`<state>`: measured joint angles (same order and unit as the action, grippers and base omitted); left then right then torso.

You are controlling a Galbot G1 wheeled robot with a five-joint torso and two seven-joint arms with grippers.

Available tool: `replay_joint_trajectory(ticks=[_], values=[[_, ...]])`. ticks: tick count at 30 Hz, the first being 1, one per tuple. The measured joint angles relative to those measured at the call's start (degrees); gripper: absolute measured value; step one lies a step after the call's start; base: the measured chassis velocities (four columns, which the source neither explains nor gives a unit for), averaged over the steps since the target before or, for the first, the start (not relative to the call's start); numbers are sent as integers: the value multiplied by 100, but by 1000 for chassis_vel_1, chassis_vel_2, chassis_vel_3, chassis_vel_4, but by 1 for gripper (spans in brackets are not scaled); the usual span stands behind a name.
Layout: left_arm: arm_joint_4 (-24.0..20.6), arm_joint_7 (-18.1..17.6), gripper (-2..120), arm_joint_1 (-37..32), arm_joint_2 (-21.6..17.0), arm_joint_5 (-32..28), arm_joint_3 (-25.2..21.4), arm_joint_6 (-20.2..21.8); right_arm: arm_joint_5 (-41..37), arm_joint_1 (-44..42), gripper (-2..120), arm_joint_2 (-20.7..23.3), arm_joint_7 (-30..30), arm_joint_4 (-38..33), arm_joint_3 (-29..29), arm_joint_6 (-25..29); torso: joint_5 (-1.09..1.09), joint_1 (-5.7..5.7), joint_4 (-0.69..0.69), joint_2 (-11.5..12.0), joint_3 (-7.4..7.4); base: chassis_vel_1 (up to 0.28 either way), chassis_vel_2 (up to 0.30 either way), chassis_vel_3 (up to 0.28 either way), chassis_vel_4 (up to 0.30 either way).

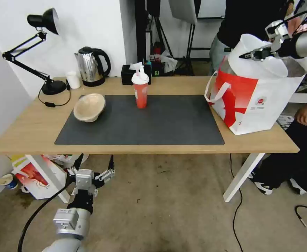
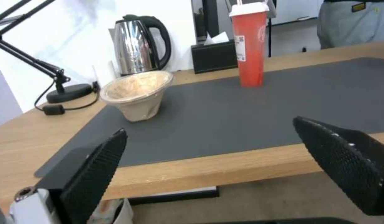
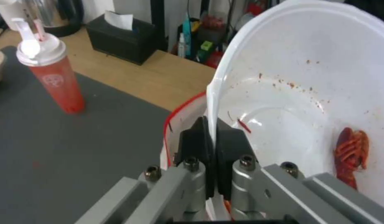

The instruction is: Pick up the trash from the table and place it into the takeout bag.

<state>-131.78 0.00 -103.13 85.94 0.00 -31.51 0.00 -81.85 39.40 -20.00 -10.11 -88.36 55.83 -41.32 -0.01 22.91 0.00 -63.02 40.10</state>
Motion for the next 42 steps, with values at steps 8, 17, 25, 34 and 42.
replay_joint_trajectory(ticks=[8, 17, 25, 34, 42], values=[[0, 0, 100, 0, 0, 0, 0, 0, 149, -937, 0, 113, -41, 2, -809, 2, 2, 0, 0, 0, 0, 0, 0, 0, 0], [0, 0, 100, 0, 0, 0, 0, 0, 115, -1194, 6, 122, -35, -17, -1100, 2, 1, 0, 0, -1, 0, 0, 0, 0, 0], [0, 0, 100, 0, 0, 0, 0, 0, -75, -1132, 37, 25, 108, 14, -1160, 3, 0, 0, 0, -1, 0, 0, 0, 0, 0], [0, 0, 100, 0, 0, 0, 0, 0, -217, -989, 71, -115, 327, 29, -1118, 3, 0, 0, 0, -1, 0, 0, 0, 0, 0], [0, 0, 100, 0, 0, 0, 0, 0, -304, -960, 99, -198, 407, -13, -1156, 9, 1, 0, 0, -1, 0, 0, 0, 0, 0]])
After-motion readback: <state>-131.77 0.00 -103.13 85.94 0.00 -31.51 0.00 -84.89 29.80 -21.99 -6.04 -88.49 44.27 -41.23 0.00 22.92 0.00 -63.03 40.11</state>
